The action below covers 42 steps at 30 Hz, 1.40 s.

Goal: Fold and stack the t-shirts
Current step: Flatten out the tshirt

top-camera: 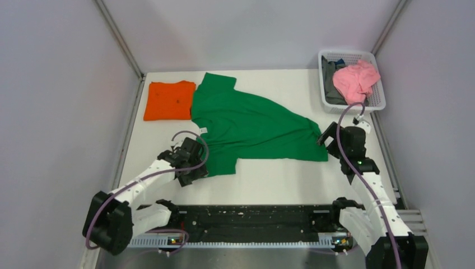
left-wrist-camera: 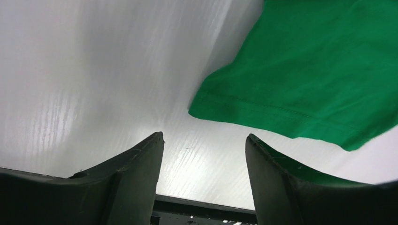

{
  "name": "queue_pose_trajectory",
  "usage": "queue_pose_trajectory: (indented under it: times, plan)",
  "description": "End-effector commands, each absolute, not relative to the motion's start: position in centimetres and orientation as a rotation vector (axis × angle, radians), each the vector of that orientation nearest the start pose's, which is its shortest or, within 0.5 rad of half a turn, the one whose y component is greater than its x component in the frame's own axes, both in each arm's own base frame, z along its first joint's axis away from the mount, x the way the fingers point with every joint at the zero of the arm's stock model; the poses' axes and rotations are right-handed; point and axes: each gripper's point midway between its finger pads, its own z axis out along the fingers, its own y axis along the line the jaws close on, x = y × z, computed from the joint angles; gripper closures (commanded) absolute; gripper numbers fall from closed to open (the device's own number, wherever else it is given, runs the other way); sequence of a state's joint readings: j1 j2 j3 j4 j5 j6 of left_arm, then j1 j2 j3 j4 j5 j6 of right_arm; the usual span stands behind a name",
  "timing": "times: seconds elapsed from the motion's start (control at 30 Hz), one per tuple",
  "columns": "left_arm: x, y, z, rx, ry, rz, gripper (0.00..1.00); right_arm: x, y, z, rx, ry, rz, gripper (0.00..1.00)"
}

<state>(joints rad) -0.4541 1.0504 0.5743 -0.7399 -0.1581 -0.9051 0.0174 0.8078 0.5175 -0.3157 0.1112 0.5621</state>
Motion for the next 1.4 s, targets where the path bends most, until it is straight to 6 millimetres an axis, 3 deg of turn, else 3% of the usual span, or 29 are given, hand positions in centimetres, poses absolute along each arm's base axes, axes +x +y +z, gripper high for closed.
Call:
queue_pose_trajectory:
  times: [0.0,0.17,0.47,0.77,1.03,1.17,1.37]
  plan:
    - [19.1,-10.9,3.4,-0.668,2.704,-0.202,0.34,27.8,0.5,12.1,0.659,2.1,0.2,0.01]
    - [19.8,-10.6,2.5,-0.703,2.696,-0.148,0.39,28.0,1.2,12.0,0.641,2.127,0.235,0.01]
    - [21.3,-10.1,3.2,-0.686,2.668,-0.066,0.41,27.6,0.9,12.3,0.644,2.114,0.217,0.01]
    - [21.4,-9.9,0.8,-0.697,2.741,0.041,0.45,27.6,0.8,12.1,0.634,2.118,0.207,0.02]
    - [21.2,-10.6,-0.7,-0.685,2.795,0.03,0.69,27.6,0.8,12.0,0.633,2.123,0.203,0.02]
    - [21.4,-10.9,-1.2,-0.674,2.818,0.029,0.98,27.6,0.7,11.9,0.634,2.127,0.197,0.02]
    - [21.8,-10.9,-0.5,-0.639,2.795,0.009,1.0,27.0,0.1,11.3,0.668,2.164,0.148,0.02]
